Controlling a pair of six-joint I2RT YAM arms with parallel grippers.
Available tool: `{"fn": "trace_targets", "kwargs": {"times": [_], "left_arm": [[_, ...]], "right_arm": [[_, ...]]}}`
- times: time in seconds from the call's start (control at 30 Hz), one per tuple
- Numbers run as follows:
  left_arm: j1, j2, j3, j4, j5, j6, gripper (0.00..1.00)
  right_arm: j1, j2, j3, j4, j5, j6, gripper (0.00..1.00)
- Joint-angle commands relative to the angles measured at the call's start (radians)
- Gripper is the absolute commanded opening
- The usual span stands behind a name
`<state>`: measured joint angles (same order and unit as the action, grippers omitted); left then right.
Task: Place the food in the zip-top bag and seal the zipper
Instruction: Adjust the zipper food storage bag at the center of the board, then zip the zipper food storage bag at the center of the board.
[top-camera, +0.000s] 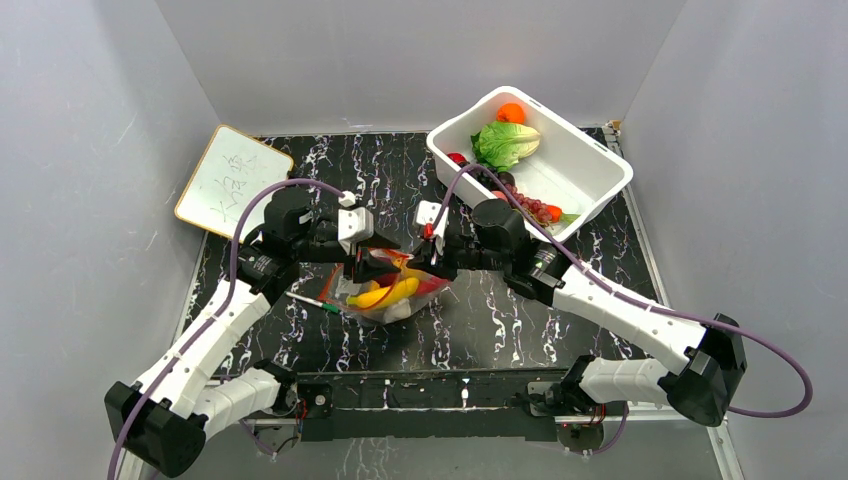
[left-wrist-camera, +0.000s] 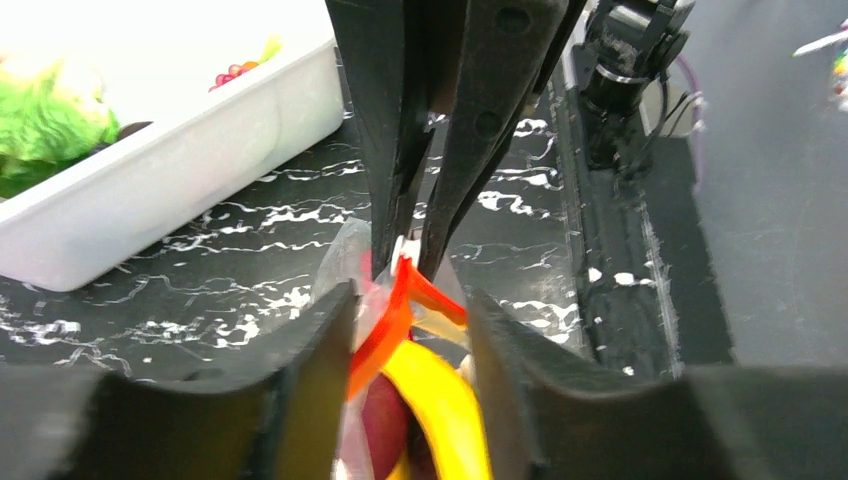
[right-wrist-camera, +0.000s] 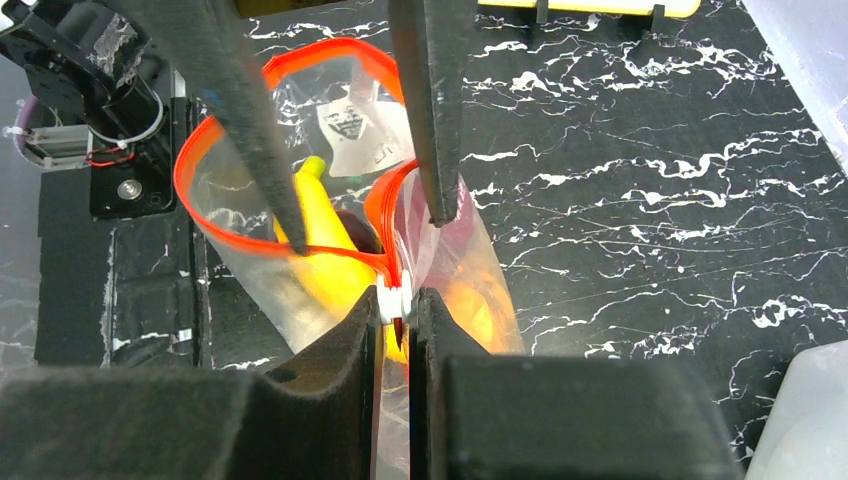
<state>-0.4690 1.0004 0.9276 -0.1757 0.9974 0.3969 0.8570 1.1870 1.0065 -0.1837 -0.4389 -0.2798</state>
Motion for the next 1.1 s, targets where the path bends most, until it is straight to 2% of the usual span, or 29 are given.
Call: {"fn": "trace_targets", "kwargs": {"times": [0.0,0.1,0.2,0.3,0.37,0.43,0.63,0.8,0.93,1.07], "left_arm": [[-0.009,0.002,0.03,-0.03,-0.009,0.032,0.32],[-0.009,0.005,0.029,-0.042,-0.01,0.038,0.2],[-0.009,-0.001,0.029,-0.053,-0.005,0.052,0.0],[-0.01,-0.007,0.027,-0.069,0.003,0.074,0.0],[-0.01,-0.011,0.025,-0.073,0.004,0.078,0.0],[-0.01,-0.018,0.018,-0.066,0.008,0.078,0.0],[-0.01,-0.018,-0.002,-0.04,0.022,0.057,0.0],[-0.01,-0.02,-0.019,-0.021,0.037,0.038,0.0],[-0.009,-0.023,-0.028,-0.019,0.044,0.028,0.0],[-0.01,-0.044,-0.044,-0.009,0.053,0.012,0.0]], "right_arm": [[-0.003,-0.031,0.045,0.086,0.034,0.058,0.01],[-0.003,-0.064,-0.006,0.154,0.025,0.104,0.06],[-0.003,-0.103,-0.071,0.221,0.036,0.149,0.13],[-0.003,-0.141,-0.127,0.262,0.047,0.163,0.16],[-0.003,-0.158,-0.164,0.294,0.049,0.179,0.31],[-0.003,-0.173,-0.206,0.34,0.044,0.197,0.37],[-0.003,-0.187,-0.369,0.56,0.021,0.271,0.34],[-0.003,-0.165,-0.439,0.714,-0.004,0.274,0.33],[-0.003,-0.141,-0.439,0.743,-0.019,0.264,0.3],[-0.003,-0.127,-0.414,0.734,-0.045,0.229,0.34]]}}
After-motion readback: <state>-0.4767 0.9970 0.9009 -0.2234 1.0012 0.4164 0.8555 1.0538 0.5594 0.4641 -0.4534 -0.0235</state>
